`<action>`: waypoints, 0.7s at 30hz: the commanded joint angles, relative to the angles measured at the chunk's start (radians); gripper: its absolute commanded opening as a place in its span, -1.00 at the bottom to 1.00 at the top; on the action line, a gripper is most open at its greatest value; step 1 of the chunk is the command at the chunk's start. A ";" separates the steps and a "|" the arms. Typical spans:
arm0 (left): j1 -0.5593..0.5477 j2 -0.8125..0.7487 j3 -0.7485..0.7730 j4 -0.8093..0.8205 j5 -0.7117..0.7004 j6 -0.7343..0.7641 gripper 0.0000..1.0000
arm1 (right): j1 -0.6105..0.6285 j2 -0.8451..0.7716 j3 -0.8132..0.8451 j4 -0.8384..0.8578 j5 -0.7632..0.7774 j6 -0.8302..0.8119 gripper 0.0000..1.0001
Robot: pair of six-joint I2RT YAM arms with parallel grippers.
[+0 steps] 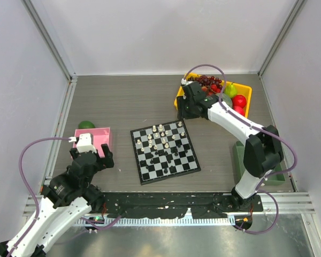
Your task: Set up the chess pieces on the board
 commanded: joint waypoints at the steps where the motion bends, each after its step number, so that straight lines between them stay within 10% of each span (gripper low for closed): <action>1: -0.003 0.006 -0.003 0.036 -0.015 -0.014 0.99 | 0.021 -0.053 -0.064 0.009 -0.031 0.016 0.03; 21: -0.003 0.025 -0.005 0.041 -0.004 -0.011 0.99 | 0.205 0.059 -0.024 0.026 -0.077 0.063 -0.07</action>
